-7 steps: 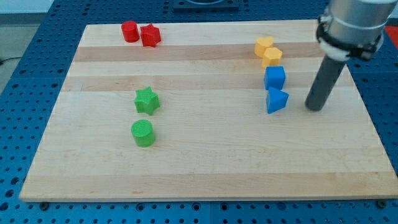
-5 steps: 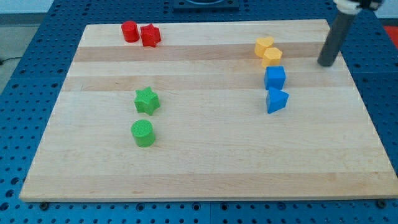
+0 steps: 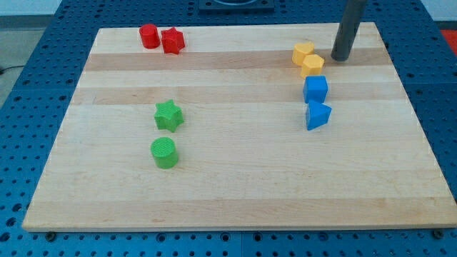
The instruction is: Slightly push the hexagon to left
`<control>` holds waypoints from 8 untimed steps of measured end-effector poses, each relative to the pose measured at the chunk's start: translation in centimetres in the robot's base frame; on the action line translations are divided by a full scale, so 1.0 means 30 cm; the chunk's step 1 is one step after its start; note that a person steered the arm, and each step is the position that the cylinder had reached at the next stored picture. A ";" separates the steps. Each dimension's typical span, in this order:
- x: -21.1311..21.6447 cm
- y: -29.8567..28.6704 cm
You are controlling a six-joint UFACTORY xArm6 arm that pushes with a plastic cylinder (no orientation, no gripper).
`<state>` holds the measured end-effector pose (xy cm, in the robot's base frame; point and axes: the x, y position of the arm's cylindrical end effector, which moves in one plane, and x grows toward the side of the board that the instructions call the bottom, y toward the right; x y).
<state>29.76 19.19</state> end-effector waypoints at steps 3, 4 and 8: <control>0.060 -0.078; 0.072 -0.093; 0.107 0.080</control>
<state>32.98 21.59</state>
